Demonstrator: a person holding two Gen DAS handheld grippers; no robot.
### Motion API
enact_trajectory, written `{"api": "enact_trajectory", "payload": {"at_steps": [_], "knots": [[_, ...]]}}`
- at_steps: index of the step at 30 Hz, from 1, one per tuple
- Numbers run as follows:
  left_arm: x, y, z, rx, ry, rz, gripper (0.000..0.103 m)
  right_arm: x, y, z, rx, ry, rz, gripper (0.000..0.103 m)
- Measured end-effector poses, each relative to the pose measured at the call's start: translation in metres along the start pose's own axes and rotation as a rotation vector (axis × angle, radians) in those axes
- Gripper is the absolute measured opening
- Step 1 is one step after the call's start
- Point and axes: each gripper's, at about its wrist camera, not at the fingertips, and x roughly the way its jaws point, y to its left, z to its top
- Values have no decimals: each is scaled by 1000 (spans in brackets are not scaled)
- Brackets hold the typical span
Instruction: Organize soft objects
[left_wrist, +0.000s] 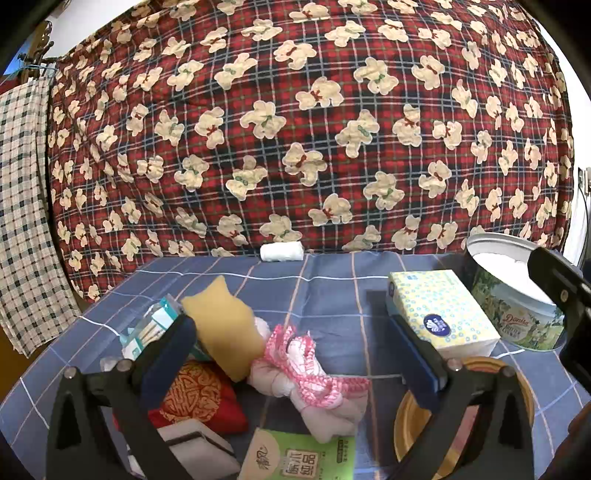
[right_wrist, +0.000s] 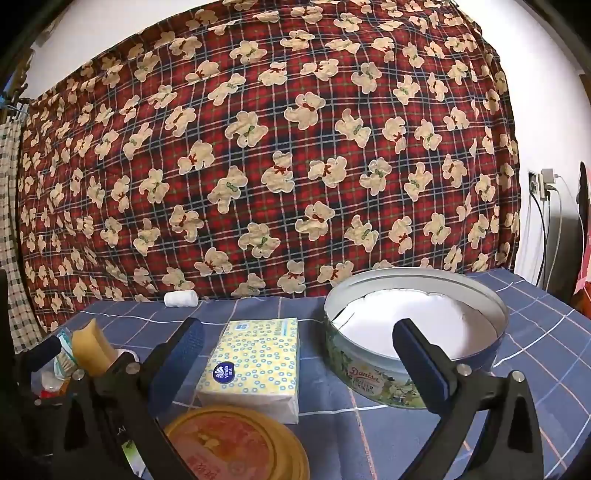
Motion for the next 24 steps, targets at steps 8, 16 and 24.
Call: {"api": "enact_trajectory", "payload": {"at_steps": [8, 16, 24], "knots": [[1, -2, -1, 8, 1, -2, 103, 0, 0, -1, 2, 2, 1, 103], [0, -1, -2, 10, 1, -4, 103, -3, 2, -4, 2, 6, 13, 103], [1, 2, -3, 3, 4, 8, 103, -4, 5, 1, 3, -2, 18, 103]]}}
